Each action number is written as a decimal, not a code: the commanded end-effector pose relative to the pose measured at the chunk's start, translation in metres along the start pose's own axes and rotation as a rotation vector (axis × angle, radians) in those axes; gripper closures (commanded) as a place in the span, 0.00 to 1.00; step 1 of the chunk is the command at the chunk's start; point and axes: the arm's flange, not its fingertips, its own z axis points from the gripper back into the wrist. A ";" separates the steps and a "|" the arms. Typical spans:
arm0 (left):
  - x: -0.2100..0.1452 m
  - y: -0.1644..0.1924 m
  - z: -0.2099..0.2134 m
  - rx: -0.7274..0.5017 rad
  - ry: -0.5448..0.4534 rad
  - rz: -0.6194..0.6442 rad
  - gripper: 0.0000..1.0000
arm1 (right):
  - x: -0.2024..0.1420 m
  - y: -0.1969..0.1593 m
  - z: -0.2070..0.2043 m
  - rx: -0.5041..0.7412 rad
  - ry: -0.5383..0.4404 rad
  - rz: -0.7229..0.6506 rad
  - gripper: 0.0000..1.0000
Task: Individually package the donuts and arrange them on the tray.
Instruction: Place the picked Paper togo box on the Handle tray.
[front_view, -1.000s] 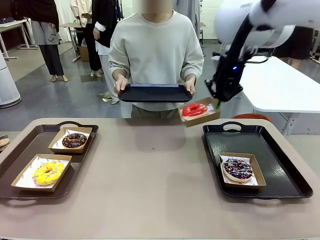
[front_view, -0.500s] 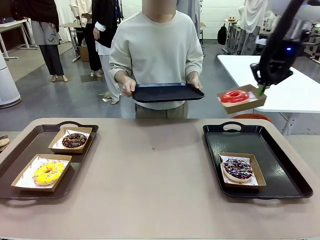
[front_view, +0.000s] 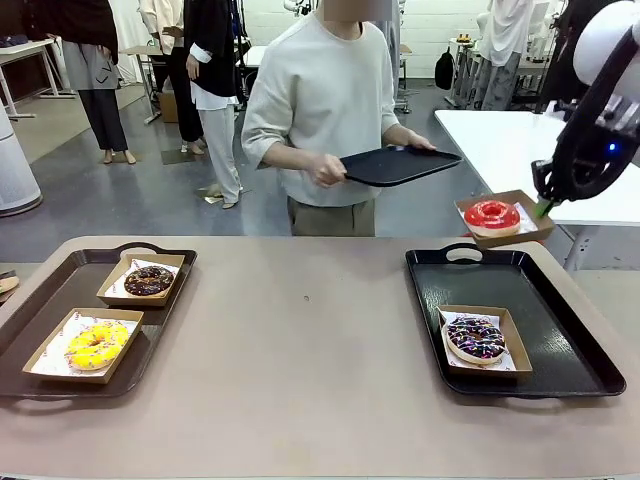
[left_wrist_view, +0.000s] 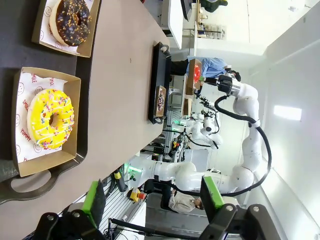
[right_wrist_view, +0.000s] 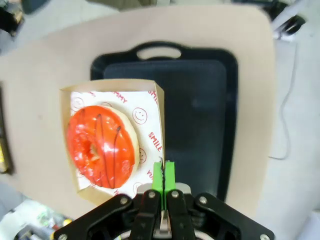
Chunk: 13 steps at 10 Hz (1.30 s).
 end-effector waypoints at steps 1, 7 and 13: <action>-0.003 -0.001 0.003 0.004 0.006 -0.009 0.00 | -0.003 -0.008 -0.027 0.004 -0.005 -0.023 0.99; -0.003 -0.001 0.003 0.004 0.006 -0.009 0.00 | -0.003 -0.008 -0.090 -0.023 0.025 -0.119 0.99; -0.003 -0.001 0.003 0.004 0.006 -0.009 0.00 | 0.000 -0.015 -0.092 -0.029 0.054 -0.068 0.99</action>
